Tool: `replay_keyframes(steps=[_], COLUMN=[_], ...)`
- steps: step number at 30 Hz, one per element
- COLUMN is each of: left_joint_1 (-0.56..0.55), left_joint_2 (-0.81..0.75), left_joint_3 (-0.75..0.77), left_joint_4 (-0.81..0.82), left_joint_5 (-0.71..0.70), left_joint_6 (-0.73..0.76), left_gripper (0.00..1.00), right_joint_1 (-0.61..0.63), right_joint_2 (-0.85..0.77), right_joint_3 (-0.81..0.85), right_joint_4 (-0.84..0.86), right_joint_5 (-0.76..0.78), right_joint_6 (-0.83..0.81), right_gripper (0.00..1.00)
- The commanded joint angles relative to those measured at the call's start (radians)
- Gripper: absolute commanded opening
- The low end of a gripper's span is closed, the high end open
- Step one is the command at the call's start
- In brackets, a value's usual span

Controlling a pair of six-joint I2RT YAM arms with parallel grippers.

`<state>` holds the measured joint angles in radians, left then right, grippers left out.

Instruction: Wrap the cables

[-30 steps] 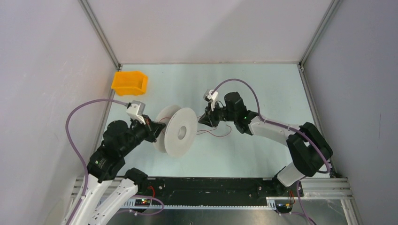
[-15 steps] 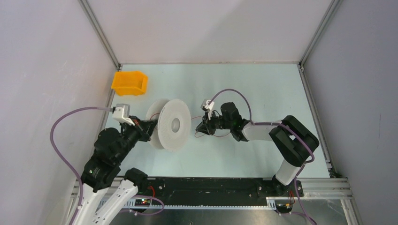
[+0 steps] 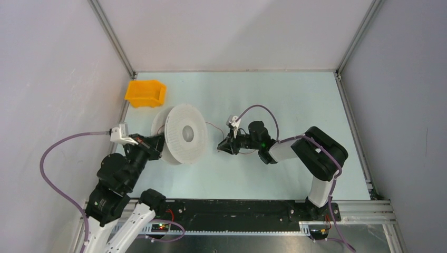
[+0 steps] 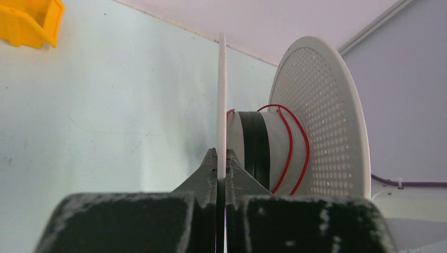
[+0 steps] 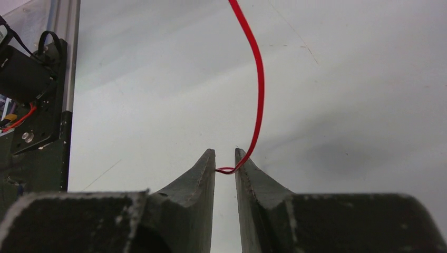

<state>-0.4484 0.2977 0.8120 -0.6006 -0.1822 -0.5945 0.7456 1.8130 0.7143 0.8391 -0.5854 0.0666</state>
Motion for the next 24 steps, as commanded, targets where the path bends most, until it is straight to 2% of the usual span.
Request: replay_keyframes(steps=[1,5,9,13,24], left_joint_1=[0.008,0.008,0.008,0.008,0.008], left_joint_2=[-0.026,-0.028,-0.036,-0.045,-0.071], left_joint_3=[0.018,0.016,0.014,0.012,-0.019], left_joint_4=[0.111,0.112,0.111,0.112,0.140], left_joint_5=[-0.075,-0.087,-0.098,-0.107,-0.150], left_joint_6=[-0.056,-0.065,-0.072,-0.078,-0.116], left_gripper=[0.00,0.00,0.00,0.00,0.00], right_joint_1=[0.014,0.027,0.025,0.022,0.092], right_joint_2=[0.018,0.044,0.101,0.154,0.271], right_joint_3=[-0.006,-0.005,-0.001,0.024,0.060], right_joint_4=[0.133,0.219,0.347,0.425,0.475], right_joint_5=[-0.018,-0.031,-0.033,-0.038,-0.041], right_joint_6=[0.025,0.061,0.117,0.175,0.290], right_gripper=[0.25,0.23,0.29,0.31,0.30])
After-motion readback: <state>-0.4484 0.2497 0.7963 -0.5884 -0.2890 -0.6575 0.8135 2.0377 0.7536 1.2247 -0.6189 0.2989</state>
